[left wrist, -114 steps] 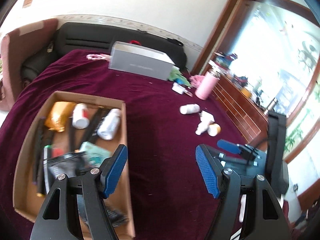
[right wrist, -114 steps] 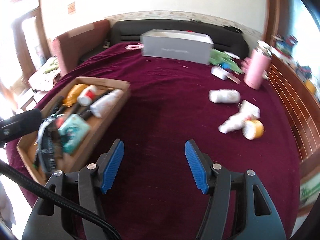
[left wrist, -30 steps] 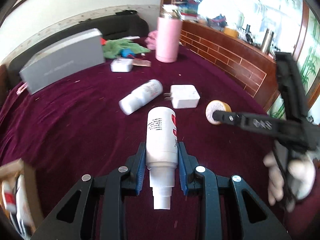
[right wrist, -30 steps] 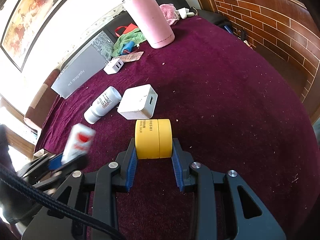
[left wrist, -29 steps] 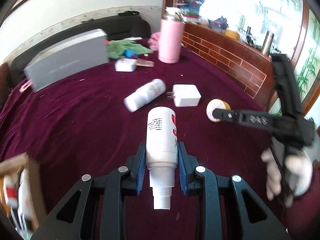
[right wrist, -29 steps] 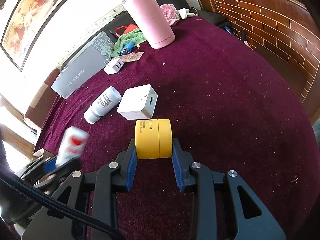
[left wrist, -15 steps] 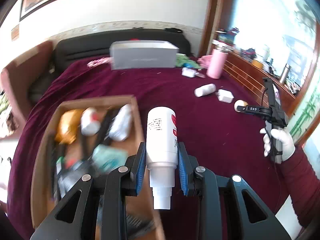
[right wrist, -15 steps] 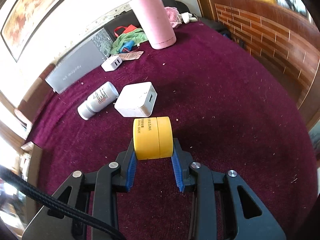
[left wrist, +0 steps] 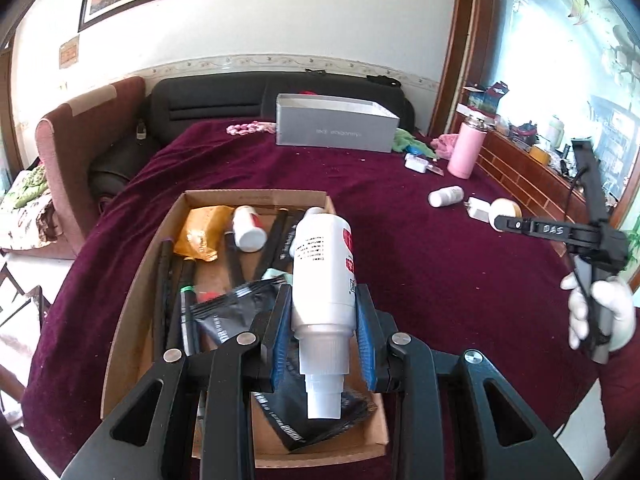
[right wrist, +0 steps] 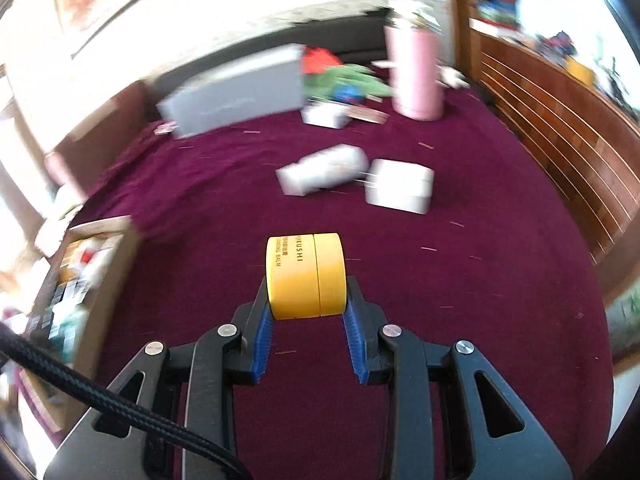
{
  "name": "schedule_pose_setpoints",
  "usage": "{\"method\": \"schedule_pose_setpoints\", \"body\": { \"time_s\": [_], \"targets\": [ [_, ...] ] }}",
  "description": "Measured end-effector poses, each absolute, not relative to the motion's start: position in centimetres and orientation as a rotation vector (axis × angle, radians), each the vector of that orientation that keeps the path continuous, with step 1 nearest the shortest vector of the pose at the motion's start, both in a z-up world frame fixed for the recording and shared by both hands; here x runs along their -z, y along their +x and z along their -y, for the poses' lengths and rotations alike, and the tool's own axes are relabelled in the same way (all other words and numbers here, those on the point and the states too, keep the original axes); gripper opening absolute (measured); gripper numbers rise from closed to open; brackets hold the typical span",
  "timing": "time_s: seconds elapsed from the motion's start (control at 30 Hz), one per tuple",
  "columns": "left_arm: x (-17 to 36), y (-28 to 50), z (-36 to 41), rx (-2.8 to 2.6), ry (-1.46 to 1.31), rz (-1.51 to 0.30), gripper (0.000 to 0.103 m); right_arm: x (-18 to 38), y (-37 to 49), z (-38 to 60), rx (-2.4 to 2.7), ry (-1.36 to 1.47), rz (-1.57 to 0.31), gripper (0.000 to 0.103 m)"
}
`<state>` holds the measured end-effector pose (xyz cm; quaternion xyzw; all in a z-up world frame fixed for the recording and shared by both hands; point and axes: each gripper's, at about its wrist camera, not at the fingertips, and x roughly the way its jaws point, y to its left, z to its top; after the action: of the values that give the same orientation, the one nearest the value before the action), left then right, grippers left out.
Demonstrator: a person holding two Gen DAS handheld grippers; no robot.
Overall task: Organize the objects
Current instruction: 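Carry the spray bottle and yellow jar into the cardboard box with both tools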
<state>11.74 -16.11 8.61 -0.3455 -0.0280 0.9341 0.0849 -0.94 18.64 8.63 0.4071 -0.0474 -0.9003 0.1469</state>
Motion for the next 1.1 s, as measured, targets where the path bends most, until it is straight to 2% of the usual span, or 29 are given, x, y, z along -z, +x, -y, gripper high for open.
{"method": "schedule_pose_setpoints", "body": {
  "time_s": [0.17, 0.47, 1.1],
  "targets": [
    [-8.1, 11.6, 18.1, -2.813, -1.069, 0.135, 0.025, -10.3, 0.9, -11.4, 2.455, 1.121, 0.051, 0.03],
    [-6.7, 10.9, 21.9, -2.863, -1.116, 0.166, 0.025, -8.9, 2.4, -0.6, 2.251, 1.153, -0.052, 0.03],
    [-4.0, 9.4, 27.9, -2.849, -1.191, 0.288, 0.025, -7.0, 0.7, 6.4, 2.19, 1.233, -0.139, 0.03]
  ]
}}
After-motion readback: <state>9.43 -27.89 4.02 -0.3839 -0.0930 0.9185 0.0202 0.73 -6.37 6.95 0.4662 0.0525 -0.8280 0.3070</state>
